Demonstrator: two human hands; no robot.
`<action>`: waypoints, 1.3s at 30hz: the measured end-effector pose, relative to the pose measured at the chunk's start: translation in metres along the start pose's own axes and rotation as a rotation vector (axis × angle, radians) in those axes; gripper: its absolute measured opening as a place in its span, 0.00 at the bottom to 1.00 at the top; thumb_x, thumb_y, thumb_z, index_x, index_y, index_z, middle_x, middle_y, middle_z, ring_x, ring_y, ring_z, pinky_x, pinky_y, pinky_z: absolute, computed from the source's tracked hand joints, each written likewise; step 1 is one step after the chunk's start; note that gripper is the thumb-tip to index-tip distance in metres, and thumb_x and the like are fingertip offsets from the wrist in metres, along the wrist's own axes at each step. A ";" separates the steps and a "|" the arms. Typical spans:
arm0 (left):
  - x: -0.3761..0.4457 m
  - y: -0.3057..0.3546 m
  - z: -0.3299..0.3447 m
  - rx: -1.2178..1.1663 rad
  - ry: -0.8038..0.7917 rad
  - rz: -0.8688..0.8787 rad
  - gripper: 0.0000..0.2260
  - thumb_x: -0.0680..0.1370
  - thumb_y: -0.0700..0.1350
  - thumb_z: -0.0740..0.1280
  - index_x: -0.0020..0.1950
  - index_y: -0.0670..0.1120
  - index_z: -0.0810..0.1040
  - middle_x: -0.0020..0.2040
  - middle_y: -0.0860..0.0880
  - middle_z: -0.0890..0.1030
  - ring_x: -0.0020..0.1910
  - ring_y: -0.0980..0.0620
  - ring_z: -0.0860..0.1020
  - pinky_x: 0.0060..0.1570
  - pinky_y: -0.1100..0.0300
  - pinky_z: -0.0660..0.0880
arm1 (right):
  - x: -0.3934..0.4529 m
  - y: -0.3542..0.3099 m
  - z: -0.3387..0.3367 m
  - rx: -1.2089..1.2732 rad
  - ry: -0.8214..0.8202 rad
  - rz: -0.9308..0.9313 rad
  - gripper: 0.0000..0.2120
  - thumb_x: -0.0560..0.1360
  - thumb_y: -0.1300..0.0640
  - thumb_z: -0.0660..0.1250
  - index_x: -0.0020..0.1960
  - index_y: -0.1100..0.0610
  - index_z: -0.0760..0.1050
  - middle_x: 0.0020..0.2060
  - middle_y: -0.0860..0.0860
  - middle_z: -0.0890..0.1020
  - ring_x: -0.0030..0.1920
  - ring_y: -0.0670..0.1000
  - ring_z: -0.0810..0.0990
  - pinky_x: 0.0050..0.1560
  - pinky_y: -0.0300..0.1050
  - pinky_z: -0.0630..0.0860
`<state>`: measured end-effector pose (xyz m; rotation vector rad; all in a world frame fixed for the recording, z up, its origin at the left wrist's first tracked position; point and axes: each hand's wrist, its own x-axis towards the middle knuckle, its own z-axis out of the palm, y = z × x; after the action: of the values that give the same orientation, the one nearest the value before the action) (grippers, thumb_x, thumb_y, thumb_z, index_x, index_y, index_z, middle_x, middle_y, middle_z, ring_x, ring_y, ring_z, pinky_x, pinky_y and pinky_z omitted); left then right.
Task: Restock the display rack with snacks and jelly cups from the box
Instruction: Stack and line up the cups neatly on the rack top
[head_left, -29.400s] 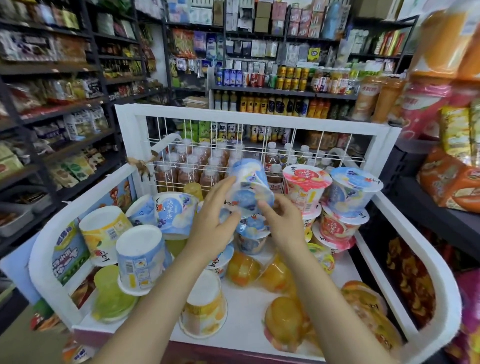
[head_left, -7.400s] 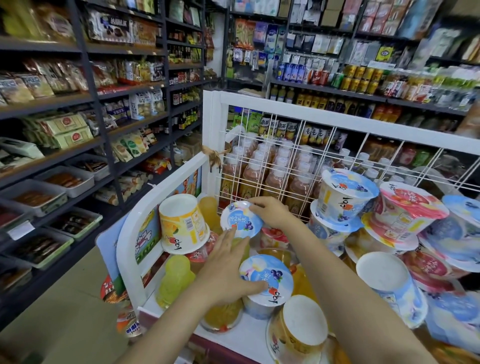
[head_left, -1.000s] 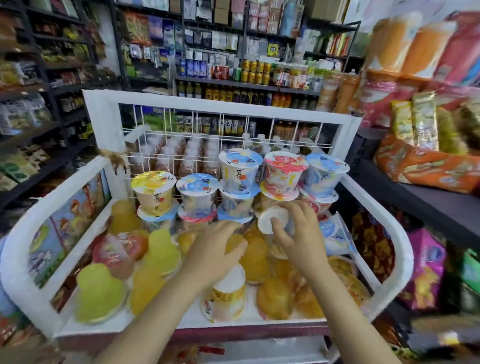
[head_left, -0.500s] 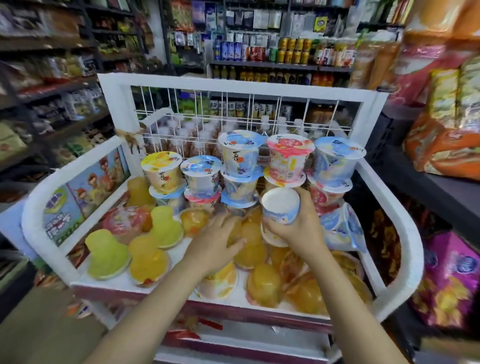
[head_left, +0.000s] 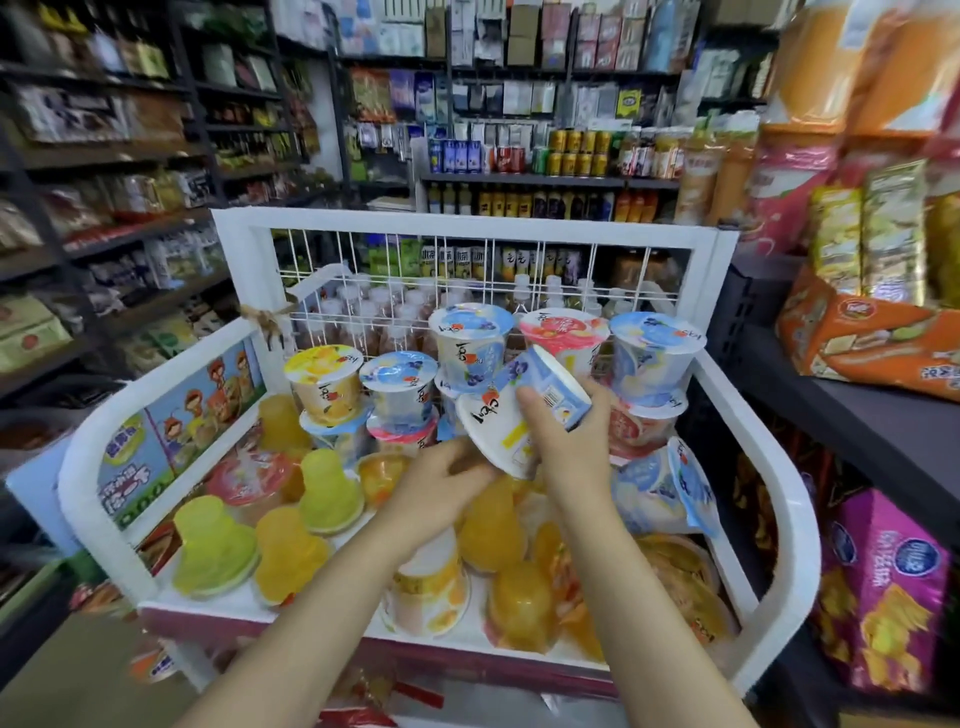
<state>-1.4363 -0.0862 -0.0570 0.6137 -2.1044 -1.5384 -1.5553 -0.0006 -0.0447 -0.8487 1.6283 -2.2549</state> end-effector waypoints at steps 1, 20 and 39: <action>-0.003 0.003 -0.004 -0.119 -0.003 -0.048 0.09 0.80 0.42 0.67 0.57 0.54 0.80 0.51 0.53 0.86 0.51 0.55 0.84 0.55 0.55 0.79 | -0.001 -0.001 0.009 0.015 -0.007 -0.023 0.28 0.74 0.57 0.74 0.67 0.48 0.63 0.54 0.43 0.77 0.48 0.38 0.81 0.41 0.31 0.77; -0.005 -0.020 -0.160 -0.705 0.245 0.122 0.17 0.72 0.40 0.70 0.61 0.44 0.76 0.52 0.41 0.84 0.47 0.44 0.84 0.46 0.53 0.82 | 0.006 0.013 0.146 -0.323 -0.327 -0.067 0.30 0.63 0.41 0.79 0.59 0.46 0.68 0.57 0.48 0.79 0.57 0.50 0.81 0.54 0.57 0.80; 0.099 -0.080 -0.244 0.019 0.319 0.245 0.27 0.78 0.49 0.70 0.73 0.65 0.64 0.75 0.54 0.68 0.67 0.52 0.74 0.62 0.54 0.76 | 0.073 0.055 0.225 -0.781 -0.395 -0.235 0.39 0.77 0.48 0.71 0.79 0.43 0.52 0.74 0.48 0.69 0.70 0.50 0.71 0.62 0.46 0.72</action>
<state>-1.3613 -0.3515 -0.0581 0.5437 -1.8751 -1.2004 -1.4922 -0.2335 -0.0242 -1.6019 2.2904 -1.3716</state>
